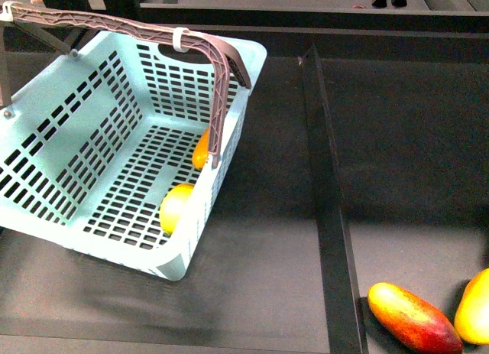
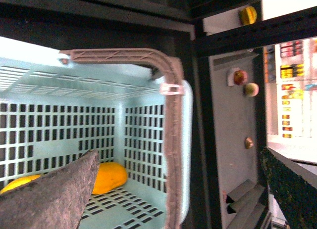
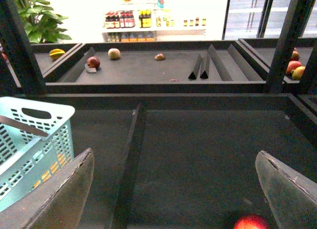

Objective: Pick lemon and mango into basket

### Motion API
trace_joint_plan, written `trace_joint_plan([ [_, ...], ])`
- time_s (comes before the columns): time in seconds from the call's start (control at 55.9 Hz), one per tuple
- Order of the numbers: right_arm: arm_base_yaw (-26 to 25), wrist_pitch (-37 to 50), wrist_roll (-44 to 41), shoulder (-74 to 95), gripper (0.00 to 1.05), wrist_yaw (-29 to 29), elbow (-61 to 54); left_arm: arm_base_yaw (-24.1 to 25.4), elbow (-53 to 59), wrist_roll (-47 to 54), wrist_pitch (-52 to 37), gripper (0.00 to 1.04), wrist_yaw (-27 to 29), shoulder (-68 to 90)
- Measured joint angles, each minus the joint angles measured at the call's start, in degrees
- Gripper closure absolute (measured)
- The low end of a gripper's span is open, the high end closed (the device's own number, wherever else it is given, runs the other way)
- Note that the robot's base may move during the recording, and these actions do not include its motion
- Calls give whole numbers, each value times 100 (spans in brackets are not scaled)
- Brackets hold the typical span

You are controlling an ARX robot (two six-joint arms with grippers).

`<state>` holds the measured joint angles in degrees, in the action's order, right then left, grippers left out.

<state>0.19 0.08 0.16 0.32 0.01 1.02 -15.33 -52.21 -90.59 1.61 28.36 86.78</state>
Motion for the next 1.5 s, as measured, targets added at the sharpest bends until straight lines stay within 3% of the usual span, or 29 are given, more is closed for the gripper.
trace_joint_plan([
  [0.089, 0, 0, 0, 0, 9, 0, 0, -153, -208, 50, 7, 7, 173, -236],
  [0.179, 0, 0, 2, 0, 9, 9, 0, -22, 542, 2107, -2260, 22, -1058, -498],
  [0.233, 0, 0, 0, 0, 9, 13, 0, 98, 1217, 4059, -3526, 32, -1467, -675],
  [0.286, 0, 0, 0, 0, 9, 11, 0, 201, 1707, 5333, -4207, 41, -1585, -855],
  [0.34, 0, 0, 0, 0, 9, 11, 0, 376, 2260, 7215, -4682, 55, -1707, -1200],
  [0.429, 0, 0, 0, 0, 9, 9, 0, 581, 2892, 8417, -4848, 76, -1902, -1661],
  [0.537, 0, 0, 0, 0, 9, 11, 0, 748, 3464, 8830, -4887, 101, -2105, -2122],
  [0.93, 0, 0, 0, 0, 9, 11, 0, 1502, 4592, 8988, -4376, 101, -2793, -3786],
  [1.163, 0, 0, 0, 0, 9, 7, 0, 1508, 4878, 8992, -3862, 101, -2830, -4588],
  [1.252, 0, 0, 0, -2, 9, 9, 0, 1508, 5086, 8994, -4037, 101, -2835, -4682],
  [1.503, 0, 0, 0, 0, 9, 9, 0, 1508, 5132, 8996, -3187, 101, -2835, -5611],
])
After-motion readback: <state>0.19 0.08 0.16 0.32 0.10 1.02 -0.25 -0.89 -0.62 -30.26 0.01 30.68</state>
